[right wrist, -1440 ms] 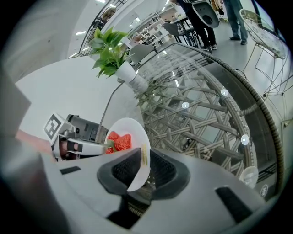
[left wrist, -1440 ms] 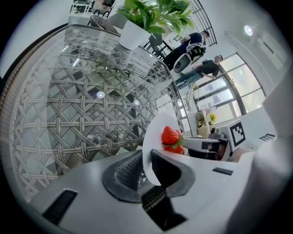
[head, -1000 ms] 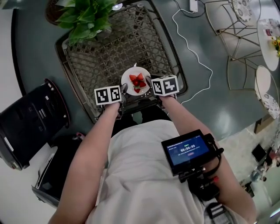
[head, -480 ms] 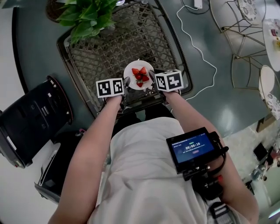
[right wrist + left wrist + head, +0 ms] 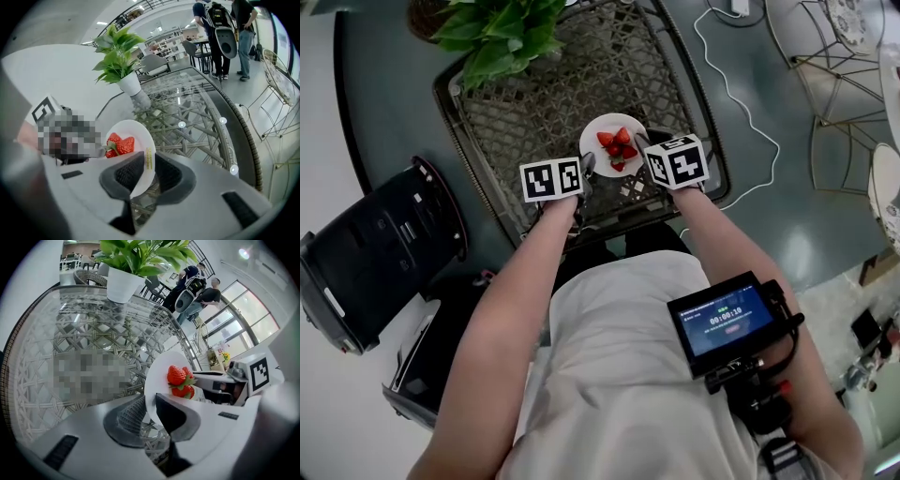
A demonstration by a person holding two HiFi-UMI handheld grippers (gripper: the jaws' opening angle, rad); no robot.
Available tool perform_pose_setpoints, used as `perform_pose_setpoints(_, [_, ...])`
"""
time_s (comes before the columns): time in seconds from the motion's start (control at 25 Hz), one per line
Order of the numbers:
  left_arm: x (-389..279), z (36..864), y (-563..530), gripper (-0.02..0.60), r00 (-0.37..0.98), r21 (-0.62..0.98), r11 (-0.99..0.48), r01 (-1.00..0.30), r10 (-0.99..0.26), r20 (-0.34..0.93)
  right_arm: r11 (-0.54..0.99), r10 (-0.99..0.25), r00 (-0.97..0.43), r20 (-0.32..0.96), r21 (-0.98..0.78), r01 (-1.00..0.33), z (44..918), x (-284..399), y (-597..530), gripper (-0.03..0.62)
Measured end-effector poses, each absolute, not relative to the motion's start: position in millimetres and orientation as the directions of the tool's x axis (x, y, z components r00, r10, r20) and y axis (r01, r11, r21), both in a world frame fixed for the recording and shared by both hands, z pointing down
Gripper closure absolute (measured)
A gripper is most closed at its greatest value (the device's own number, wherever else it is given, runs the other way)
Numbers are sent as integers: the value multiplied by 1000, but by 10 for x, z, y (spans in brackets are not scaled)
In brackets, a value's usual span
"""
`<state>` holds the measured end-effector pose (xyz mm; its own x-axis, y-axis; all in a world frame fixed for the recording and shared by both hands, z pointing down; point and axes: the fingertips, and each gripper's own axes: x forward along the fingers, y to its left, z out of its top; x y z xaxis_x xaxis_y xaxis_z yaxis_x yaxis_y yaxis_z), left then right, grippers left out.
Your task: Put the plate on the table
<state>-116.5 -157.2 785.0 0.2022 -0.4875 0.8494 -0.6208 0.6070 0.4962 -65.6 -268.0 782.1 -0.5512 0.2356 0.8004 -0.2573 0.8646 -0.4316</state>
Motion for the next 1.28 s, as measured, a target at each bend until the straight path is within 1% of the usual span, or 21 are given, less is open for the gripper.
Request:
perform_pose_setpoints(0.28, [-1168, 7845, -1626, 522, 193, 453, 544, -706, -468, 863, 895, 220, -543, 811, -389, -218, 7831, -644, -2709, 536])
perform_pose_setpoints(0.56, [-1162, 7885, -1618, 498, 194, 388, 447, -806, -420, 887, 956, 172, -534, 828, -272, -114, 7834, -658, -2691, 517])
perform_pose_setpoints(0.84, [-1154, 7888, -1637, 492, 181, 349, 433, -831, -383, 906, 971, 163, -535, 829, -232, -64, 7881, -640, -2678, 508])
perform_pose_setpoints(1.04, [-1145, 7915, -1634, 485, 169, 313, 414, -855, -348, 922, 974, 181, -534, 826, -225, -17, 7885, -634, -2645, 503])
perform_pose_setpoints(1.16, [-1156, 7928, -1642, 485, 165, 313, 438, -843, -342, 925, 982, 172, -518, 838, -188, 23, 7895, -648, -2646, 496])
perform_pose_setpoints(1.28, [-1180, 7914, -1626, 477, 162, 309, 449, -838, -336, 928, 979, 177, -520, 835, -203, 7, 7912, -659, -2650, 496])
